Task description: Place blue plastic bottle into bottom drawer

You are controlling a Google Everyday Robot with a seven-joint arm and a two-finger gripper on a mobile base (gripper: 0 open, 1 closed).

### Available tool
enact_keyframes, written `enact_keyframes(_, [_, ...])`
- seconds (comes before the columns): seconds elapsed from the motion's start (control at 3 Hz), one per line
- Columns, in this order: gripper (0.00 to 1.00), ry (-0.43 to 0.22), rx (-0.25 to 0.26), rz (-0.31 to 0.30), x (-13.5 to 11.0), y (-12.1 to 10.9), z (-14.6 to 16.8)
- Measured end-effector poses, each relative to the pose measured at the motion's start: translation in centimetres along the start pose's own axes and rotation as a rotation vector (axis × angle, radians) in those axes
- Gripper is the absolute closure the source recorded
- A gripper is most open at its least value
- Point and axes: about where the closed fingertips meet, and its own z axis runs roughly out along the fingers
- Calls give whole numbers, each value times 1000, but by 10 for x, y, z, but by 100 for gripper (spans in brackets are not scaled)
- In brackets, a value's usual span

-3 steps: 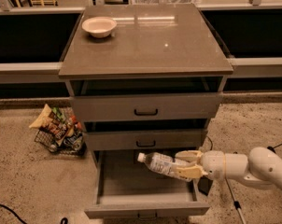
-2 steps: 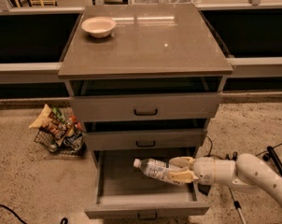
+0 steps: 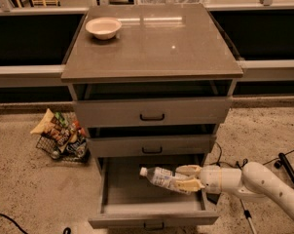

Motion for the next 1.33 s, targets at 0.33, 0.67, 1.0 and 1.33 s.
enact_keyframes(0.33, [100,7,30,-12,36,-35,12])
enact_keyframes(0.67, [100,30,66,3,80,-74,28])
enact_keyframes(1.0, [100,54,83,22,115,-107,41])
enact_keyframes(1.33, [100,68,90,44,138,-137,54])
